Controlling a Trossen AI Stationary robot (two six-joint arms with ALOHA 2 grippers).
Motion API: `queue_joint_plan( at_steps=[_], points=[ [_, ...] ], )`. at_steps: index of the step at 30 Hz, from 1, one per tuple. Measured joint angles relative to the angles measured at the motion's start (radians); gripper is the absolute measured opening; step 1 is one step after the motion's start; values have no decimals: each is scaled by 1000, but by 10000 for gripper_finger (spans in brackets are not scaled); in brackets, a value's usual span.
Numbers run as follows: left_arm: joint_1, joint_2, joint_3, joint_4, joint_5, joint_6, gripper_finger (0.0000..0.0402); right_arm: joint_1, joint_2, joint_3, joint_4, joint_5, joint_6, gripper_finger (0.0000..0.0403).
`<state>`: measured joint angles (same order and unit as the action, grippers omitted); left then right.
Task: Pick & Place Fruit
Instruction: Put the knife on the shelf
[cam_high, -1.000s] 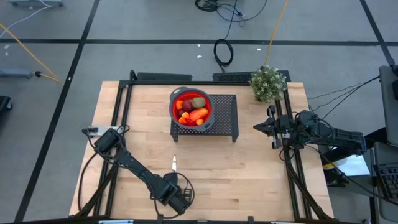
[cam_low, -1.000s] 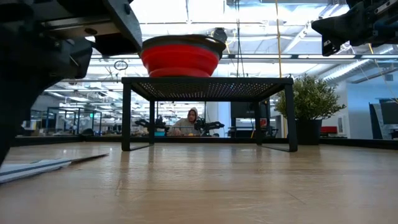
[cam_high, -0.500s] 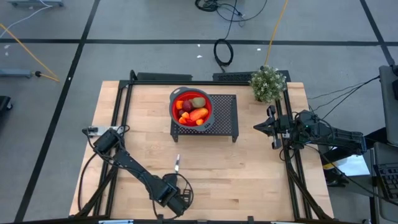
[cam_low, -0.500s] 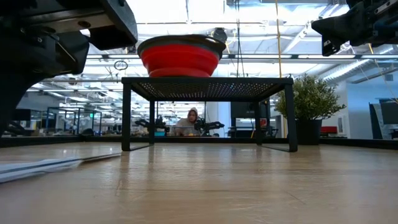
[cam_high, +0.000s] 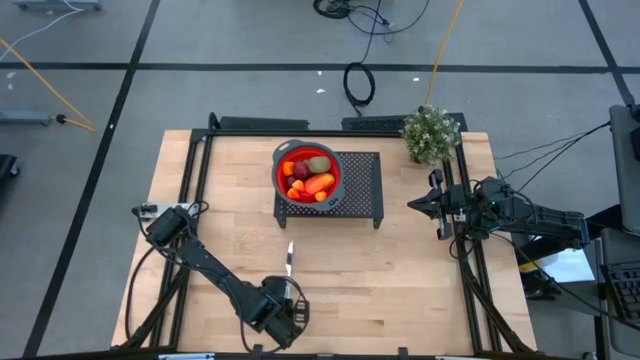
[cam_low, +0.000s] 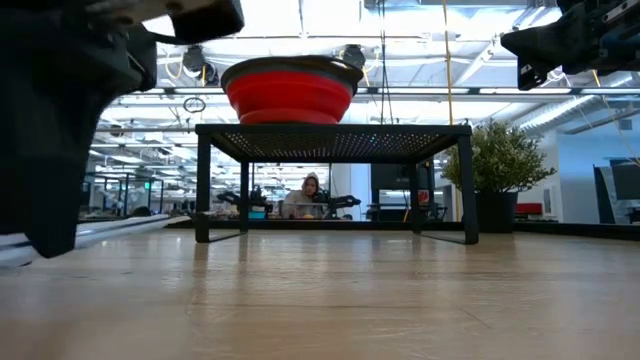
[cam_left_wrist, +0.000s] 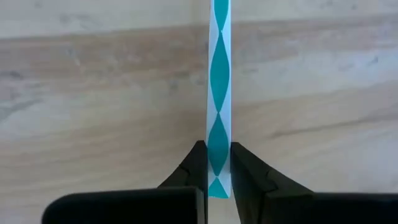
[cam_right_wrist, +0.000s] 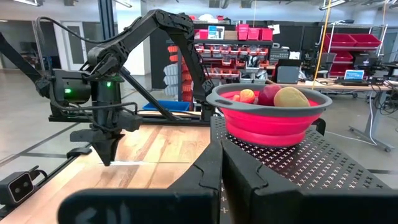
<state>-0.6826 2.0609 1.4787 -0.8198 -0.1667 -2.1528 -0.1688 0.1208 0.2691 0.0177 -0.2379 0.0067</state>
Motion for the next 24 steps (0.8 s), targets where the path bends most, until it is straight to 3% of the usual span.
queue_joint_plan(
  at_steps=[13,19,24],
  points=[
    [-2,-3,2,48,-57,75,36,0,0,0,0,0,0,0],
    [-2,-5,2,201,-191,233,36,0,0,0,0,0,0,0],
    [-2,-6,3,409,-299,450,32,0,0,0,0,0,0,0]
  ],
)
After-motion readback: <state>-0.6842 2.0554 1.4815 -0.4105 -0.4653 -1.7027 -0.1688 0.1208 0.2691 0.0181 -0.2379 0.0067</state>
